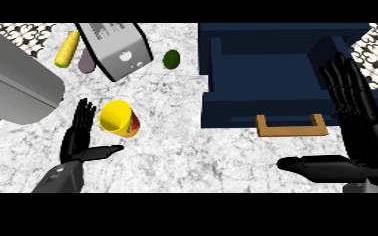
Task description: Pick up the cup, place it into the drawer and close the drawer
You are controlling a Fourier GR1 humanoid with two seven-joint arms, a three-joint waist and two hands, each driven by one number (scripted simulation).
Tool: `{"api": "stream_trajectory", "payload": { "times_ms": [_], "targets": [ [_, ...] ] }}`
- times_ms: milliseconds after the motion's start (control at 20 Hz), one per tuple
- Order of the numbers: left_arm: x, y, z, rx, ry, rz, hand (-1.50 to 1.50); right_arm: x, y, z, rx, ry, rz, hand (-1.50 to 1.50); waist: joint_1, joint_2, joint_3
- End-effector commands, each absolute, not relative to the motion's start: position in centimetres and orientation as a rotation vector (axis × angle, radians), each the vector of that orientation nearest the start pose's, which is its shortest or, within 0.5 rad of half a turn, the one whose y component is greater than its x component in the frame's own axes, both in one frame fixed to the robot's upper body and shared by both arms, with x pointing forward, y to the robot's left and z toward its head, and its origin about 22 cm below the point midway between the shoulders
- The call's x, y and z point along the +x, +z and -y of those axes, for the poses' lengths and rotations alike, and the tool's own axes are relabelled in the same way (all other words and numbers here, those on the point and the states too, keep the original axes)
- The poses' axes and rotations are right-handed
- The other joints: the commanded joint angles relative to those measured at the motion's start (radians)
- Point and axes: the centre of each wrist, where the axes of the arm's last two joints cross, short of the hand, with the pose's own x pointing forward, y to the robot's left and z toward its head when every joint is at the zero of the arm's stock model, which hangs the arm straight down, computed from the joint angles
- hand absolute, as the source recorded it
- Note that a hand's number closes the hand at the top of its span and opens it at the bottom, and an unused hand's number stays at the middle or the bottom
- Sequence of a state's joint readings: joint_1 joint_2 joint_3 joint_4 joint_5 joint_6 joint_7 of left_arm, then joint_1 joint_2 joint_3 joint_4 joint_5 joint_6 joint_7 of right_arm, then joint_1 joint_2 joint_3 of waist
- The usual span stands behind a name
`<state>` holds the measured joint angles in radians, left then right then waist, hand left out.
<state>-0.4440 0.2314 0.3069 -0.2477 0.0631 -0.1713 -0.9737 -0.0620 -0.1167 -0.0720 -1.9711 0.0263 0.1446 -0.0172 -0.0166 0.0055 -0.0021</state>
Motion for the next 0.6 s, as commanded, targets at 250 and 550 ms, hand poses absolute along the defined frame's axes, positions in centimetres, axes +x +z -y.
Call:
{"api": "stream_trajectory", "payload": {
  "times_ms": [250, 550],
  "targets": [
    [26.1, -15.0, -30.8, 0.008, 0.148, 1.74, -1.5, 22.8, 10.7, 26.8, -0.049, 0.263, 2.034, -1.5, -0.008, 0.003, -0.001],
    [28.3, -13.9, -29.5, -0.061, 0.172, 1.732, -1.5, 24.5, 11.2, 25.4, -0.039, 0.244, 2.037, -1.5, -0.008, 0.006, -0.001]
  ]
}}
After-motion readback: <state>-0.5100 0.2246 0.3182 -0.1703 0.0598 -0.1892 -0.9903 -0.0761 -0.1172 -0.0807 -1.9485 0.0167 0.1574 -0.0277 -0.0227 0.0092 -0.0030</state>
